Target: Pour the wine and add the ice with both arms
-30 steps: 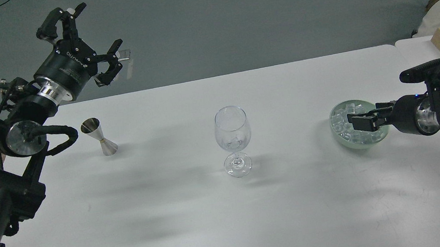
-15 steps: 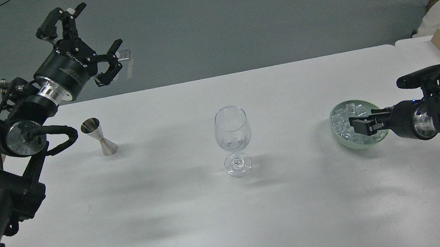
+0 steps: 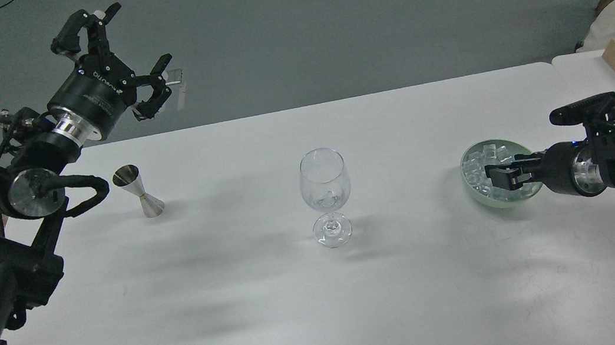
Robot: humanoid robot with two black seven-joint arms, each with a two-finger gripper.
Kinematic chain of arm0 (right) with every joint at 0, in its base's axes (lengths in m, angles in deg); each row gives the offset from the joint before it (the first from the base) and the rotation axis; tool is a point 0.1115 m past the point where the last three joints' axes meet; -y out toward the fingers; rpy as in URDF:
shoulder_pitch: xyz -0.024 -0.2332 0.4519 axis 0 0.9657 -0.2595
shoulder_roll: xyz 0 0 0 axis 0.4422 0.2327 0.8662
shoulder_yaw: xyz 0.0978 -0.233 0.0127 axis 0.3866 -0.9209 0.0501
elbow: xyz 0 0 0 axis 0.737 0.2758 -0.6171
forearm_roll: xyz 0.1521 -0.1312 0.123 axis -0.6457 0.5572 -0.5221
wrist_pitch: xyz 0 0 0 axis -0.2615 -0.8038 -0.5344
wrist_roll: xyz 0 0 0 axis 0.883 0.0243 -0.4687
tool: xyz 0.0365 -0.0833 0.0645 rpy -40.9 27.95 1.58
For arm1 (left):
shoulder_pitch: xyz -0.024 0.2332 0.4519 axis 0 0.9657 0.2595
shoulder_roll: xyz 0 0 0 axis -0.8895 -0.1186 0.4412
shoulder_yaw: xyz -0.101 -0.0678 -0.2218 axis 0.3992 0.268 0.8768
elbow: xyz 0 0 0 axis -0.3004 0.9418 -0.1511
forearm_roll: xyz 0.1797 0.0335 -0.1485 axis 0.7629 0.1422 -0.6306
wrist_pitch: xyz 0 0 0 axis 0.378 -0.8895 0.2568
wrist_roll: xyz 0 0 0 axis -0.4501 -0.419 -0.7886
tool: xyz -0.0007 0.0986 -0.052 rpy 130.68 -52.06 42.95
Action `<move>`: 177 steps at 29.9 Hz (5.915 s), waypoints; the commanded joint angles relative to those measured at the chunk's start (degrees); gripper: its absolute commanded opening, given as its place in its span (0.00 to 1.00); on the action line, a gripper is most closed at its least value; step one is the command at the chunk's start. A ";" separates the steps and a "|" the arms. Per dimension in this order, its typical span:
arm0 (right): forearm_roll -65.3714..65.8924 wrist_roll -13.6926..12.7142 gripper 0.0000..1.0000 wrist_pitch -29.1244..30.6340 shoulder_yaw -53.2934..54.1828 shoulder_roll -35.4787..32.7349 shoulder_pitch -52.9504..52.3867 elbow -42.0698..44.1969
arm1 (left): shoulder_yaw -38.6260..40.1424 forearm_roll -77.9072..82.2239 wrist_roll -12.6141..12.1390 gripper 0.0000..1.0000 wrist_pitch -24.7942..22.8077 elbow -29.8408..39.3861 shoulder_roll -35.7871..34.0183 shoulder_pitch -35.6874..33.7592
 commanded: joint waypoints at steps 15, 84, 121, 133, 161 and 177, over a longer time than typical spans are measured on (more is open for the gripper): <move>0.00 0.01 0.59 0.28 -0.09 0.17 0.10 0.81 | 0.00 0.00 0.00 0.98 0.09 0.00 0.08 -0.44; -1.76 0.01 0.00 10.03 2.80 2.45 -22.39 -5.42 | 0.00 -0.09 0.00 0.98 0.44 0.00 -0.01 -0.61; -2.29 0.01 0.00 10.09 0.35 12.57 -28.72 -15.45 | 0.09 -0.44 0.00 0.98 0.88 -0.08 -0.01 -2.19; -2.29 0.01 0.00 10.09 -0.18 12.48 -28.55 -17.74 | 0.09 -0.53 0.00 0.98 0.88 -0.08 -0.19 -2.54; -2.20 -0.17 0.00 10.09 -3.96 12.39 -28.11 -18.00 | 0.17 -0.61 0.00 0.98 0.80 -0.70 -0.36 -2.55; -1.94 -0.43 0.00 10.09 -3.96 12.39 -29.95 -17.91 | 0.35 -0.62 0.00 0.98 0.80 -0.70 -0.36 -2.72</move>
